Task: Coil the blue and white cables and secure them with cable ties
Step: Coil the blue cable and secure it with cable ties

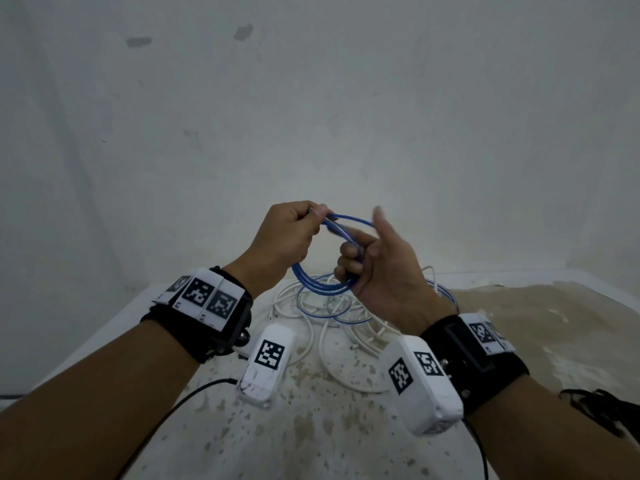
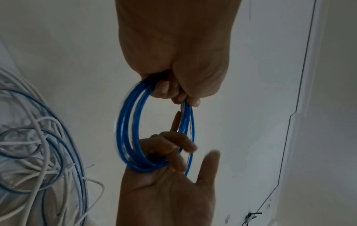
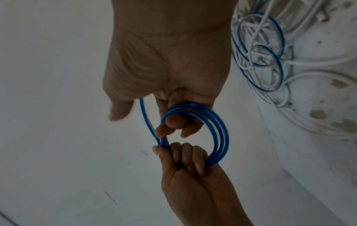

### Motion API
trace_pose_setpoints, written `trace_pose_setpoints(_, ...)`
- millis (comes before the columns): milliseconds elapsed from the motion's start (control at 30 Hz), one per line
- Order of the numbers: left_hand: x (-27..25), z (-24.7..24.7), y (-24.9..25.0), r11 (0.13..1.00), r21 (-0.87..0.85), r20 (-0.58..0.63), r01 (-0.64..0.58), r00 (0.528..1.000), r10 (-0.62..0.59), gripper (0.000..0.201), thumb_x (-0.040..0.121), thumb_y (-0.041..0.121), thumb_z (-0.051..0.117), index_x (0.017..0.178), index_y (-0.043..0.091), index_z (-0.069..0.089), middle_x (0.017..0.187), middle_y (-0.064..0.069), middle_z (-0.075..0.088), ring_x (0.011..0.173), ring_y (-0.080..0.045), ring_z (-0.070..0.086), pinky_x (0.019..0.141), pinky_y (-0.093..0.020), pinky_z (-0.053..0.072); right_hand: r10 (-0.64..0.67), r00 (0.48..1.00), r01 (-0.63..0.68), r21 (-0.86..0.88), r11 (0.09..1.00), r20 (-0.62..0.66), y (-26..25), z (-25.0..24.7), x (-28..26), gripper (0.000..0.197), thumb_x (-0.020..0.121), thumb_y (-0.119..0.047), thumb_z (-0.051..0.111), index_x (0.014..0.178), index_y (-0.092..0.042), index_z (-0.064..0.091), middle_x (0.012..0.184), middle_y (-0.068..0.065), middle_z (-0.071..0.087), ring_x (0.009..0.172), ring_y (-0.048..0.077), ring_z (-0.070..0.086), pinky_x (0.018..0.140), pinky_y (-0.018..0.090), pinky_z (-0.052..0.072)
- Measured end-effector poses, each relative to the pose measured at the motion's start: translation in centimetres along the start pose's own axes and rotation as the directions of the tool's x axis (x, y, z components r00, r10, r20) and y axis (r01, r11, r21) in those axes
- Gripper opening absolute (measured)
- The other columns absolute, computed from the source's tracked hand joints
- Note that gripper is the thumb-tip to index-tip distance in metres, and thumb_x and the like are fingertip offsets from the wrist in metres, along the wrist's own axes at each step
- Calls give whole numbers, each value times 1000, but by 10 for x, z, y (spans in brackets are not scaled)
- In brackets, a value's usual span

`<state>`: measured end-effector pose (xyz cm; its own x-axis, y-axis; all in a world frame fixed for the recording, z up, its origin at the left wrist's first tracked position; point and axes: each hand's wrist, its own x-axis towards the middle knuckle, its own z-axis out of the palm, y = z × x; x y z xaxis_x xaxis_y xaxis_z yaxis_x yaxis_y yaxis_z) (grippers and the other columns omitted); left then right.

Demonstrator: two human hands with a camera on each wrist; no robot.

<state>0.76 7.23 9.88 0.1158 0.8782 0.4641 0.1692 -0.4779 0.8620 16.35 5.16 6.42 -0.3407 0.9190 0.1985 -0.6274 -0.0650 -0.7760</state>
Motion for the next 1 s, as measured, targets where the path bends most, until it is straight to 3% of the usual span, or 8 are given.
trace_pose_setpoints(67, 0, -1, 1, 998, -62, -37, 12, 999, -14, 27, 102, 18, 48, 101, -1, 68, 54, 4, 37, 40, -7, 27, 38, -20, 24, -18, 1000, 14, 188, 982, 19, -1, -5, 1, 73, 91, -60, 45, 122, 3, 62, 75, 10, 60, 54, 16, 46, 64, 29, 44)
trace_pose_setpoints(200, 0, 5, 1, 981, -191, -78, 28, 996, -44, 27, 103, 18, 46, 99, 2, 67, 53, 6, 34, 40, -6, 24, 38, -19, 21, -61, 996, 78, 300, 951, -64, 1, -5, 3, 39, 98, -31, 47, 112, 0, 67, 85, 17, 70, 56, 19, 60, 66, 32, 58)
trace_pose_setpoints(333, 0, 8, 1, 964, -266, -124, 11, 991, -45, 28, 104, 18, 45, 93, 6, 68, 55, 3, 30, 40, -7, 22, 39, -21, 18, -86, 989, 118, 281, 952, -124, 4, -6, 3, 16, 94, -16, 59, 101, -8, 70, 89, 14, 73, 60, 16, 67, 74, 37, 61)
trace_pose_setpoints(467, 0, 6, -1, 967, -255, -151, -9, 988, -31, 29, 104, 19, 44, 92, 8, 68, 54, 4, 30, 40, -7, 22, 40, -22, 19, -77, 994, 88, 155, 984, -75, 5, -14, 0, 16, 95, -16, 58, 103, -8, 71, 93, 12, 73, 68, 16, 69, 83, 44, 60)
trace_pose_setpoints(600, -1, 6, -10, 967, -252, -198, -21, 980, -30, 30, 104, 20, 44, 92, 8, 69, 53, 5, 30, 40, -7, 22, 40, -20, 20, -24, 998, 22, -35, 999, -58, 2, -11, 2, 30, 103, -19, 44, 113, 2, 64, 75, 7, 63, 61, 16, 59, 80, 42, 60)
trace_pose_setpoints(733, -6, 12, -19, 963, -263, -255, -54, 967, -15, 29, 104, 19, 44, 94, 7, 68, 52, 4, 27, 40, -7, 20, 39, -20, 20, 18, 993, -41, -192, 981, -120, 0, 1, 8, 42, 107, -28, 31, 90, -4, 61, 57, 0, 37, 48, 14, 34, 61, 32, 48)
trace_pose_setpoints(833, -10, 17, -21, 959, -278, -281, -60, 960, -22, 28, 104, 19, 44, 95, 7, 68, 51, 6, 28, 40, -7, 21, 40, -20, 20, -4, 984, -31, -195, 980, -179, -1, 5, 10, 40, 106, -31, 34, 78, -9, 52, 51, -4, 27, 42, 11, 24, 54, 29, 40)
trace_pose_setpoints(1000, -12, 23, -21, 968, -240, -306, -75, 952, -2, 29, 104, 21, 45, 92, 11, 69, 49, 8, 31, 41, -9, 22, 42, -22, 21, -74, 963, -5, -290, 957, -260, -1, 10, 9, 46, 101, -44, 48, 69, -10, 52, 47, -5, 27, 40, 12, 23, 53, 29, 36)
